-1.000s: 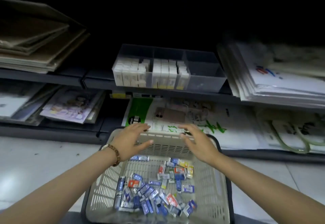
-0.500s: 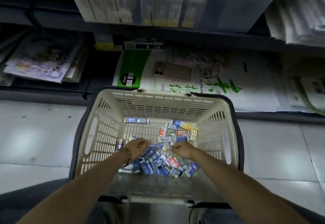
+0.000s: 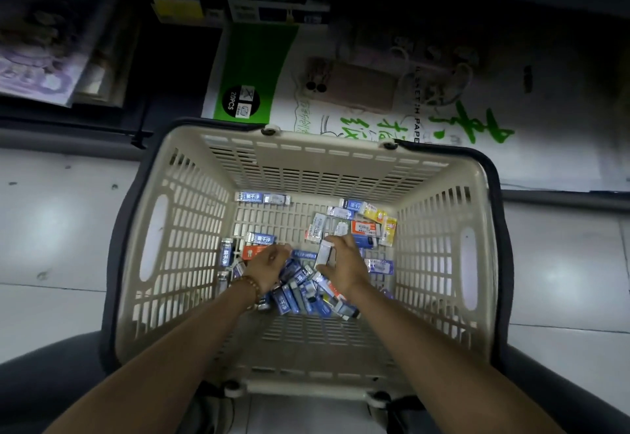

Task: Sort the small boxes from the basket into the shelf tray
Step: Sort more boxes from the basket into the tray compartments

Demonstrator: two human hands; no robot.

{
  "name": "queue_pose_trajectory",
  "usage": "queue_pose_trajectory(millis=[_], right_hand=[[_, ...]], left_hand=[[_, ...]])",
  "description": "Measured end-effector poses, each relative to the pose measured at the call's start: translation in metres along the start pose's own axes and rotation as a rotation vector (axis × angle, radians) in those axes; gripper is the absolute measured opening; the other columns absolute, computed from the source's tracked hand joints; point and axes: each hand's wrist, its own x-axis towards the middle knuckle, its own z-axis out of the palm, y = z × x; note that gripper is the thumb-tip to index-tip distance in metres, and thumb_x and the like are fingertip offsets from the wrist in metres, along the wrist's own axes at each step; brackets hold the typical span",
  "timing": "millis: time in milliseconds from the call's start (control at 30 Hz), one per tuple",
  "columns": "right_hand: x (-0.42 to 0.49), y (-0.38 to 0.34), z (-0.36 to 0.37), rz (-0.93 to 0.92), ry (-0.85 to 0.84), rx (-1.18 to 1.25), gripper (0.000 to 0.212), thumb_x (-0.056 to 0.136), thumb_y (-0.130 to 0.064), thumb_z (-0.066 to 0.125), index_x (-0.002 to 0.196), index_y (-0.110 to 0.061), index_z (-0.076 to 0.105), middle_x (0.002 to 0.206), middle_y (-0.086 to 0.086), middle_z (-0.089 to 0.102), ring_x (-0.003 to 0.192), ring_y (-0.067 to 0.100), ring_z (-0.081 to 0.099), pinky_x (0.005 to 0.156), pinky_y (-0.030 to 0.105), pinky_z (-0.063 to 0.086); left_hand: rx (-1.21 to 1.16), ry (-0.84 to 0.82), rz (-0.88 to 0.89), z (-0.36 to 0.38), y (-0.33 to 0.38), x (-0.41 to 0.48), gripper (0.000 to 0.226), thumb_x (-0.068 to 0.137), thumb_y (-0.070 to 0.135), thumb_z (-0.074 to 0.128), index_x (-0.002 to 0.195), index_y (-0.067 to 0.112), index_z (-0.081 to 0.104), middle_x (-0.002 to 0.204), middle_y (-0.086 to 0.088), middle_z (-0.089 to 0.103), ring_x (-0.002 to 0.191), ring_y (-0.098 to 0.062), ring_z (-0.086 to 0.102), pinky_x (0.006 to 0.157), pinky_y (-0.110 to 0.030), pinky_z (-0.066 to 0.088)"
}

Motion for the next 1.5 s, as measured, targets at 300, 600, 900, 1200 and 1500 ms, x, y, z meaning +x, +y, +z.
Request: queue_pose_trajectory(millis=[300,600,900,1200,1500], right_hand=[[-0.007,-0.021,-0.033,0.087,-0.003,0.745,0.016,0.083,0.000,0.066,0.086,-0.006,0.052,0.091,0.014,0.064,0.076,0.020,0.066,0.061,0.022,0.057],[-0.025,0.019,-0.050,0.251,-0.142,0.024,0.028,0.091,-0.029,0.059,0.076,-0.006,0.066,0.069,0.004,0.060,0.066,0.014,0.054,0.072,0.024,0.041],[-0.041,0.027,-0.021,0.280,-0.229,-0.030,0.023,0.083,-0.028,0.070,0.087,-0.005,0.068,0.089,0.015,0.066,0.077,0.020,0.057,0.060,0.024,0.035],[-0.042,0.028,-0.012,0.268,-0.319,0.252,0.030,0.091,-0.031,0.060,0.104,-0.005,0.061,0.098,0.011,0.063,0.094,0.027,0.059,0.081,0.033,0.042],[-0.035,0.018,-0.015,0.317,-0.249,0.466,0.028,0.095,-0.028,0.053,0.112,-0.007,0.059,0.085,0.000,0.062,0.081,0.014,0.060,0.074,0.024,0.049]], left_hand=[[-0.074,-0.009,0.141,-0.001,0.011,0.001,0.023,0.087,0.035,0.060,0.106,0.023,0.064,0.092,0.010,0.063,0.076,-0.003,0.056,0.060,-0.007,0.045],[-0.235,-0.012,0.012,-0.006,0.006,0.006,0.006,0.086,0.016,0.064,0.086,0.010,0.064,0.082,-0.007,0.060,0.070,-0.017,0.057,0.061,-0.023,0.056],[-0.090,0.075,-0.028,-0.011,-0.011,0.009,0.038,0.083,0.021,0.068,0.115,0.003,0.059,0.113,-0.016,0.063,0.082,-0.019,0.057,0.071,-0.023,0.046],[-0.329,0.053,-0.145,-0.008,-0.005,0.017,0.050,0.093,0.023,0.054,0.132,-0.006,0.040,0.098,-0.020,0.062,0.078,-0.021,0.060,0.079,-0.033,0.053],[-0.484,0.017,-0.087,-0.008,0.008,0.012,0.011,0.086,0.018,0.064,0.094,0.010,0.059,0.091,-0.015,0.067,0.079,-0.026,0.064,0.060,-0.022,0.057]])
